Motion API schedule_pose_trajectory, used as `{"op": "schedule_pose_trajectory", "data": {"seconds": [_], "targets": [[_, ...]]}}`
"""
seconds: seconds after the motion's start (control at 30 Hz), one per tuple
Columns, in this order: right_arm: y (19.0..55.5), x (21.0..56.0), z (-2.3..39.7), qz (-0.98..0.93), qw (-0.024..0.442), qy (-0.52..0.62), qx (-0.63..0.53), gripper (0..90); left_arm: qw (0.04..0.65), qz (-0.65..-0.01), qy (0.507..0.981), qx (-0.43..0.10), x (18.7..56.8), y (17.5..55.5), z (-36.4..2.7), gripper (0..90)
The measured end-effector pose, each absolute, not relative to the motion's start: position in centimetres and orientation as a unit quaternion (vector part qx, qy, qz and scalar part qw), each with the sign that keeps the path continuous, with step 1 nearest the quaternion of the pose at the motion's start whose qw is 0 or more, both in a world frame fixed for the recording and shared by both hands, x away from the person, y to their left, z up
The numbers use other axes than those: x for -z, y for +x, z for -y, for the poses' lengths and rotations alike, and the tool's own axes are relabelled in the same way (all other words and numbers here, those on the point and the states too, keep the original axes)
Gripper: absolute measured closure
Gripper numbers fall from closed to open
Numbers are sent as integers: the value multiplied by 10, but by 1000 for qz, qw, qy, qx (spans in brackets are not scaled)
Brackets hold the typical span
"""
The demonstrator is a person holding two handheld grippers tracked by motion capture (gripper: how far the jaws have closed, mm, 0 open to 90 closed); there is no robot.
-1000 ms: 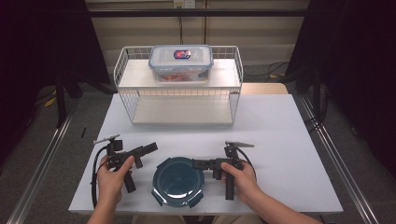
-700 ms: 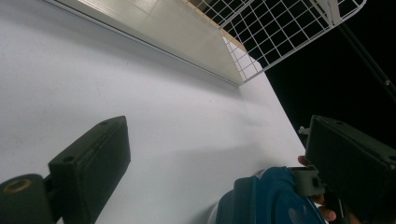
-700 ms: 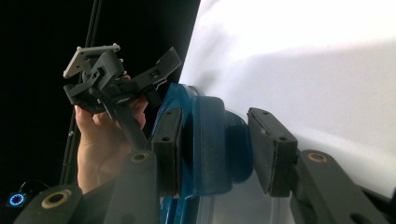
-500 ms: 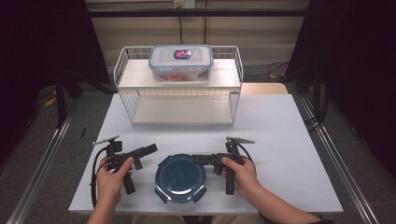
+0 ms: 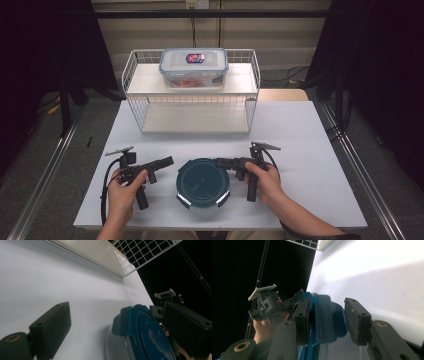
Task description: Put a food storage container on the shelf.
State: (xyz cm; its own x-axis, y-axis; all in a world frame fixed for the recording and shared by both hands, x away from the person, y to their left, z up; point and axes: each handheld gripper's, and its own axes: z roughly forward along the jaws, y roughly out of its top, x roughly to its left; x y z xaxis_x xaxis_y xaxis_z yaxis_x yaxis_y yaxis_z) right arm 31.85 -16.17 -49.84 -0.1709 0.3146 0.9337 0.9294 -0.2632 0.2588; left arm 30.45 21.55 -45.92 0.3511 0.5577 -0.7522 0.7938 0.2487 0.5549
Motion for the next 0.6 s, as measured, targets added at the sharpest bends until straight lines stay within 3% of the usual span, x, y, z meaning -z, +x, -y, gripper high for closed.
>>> {"op": "schedule_pose_trajectory", "data": {"seconds": [0.6], "targets": [[321,501,190,515,251,-601,558,576,552,-545,617,134,464,312,-192,91]]}}
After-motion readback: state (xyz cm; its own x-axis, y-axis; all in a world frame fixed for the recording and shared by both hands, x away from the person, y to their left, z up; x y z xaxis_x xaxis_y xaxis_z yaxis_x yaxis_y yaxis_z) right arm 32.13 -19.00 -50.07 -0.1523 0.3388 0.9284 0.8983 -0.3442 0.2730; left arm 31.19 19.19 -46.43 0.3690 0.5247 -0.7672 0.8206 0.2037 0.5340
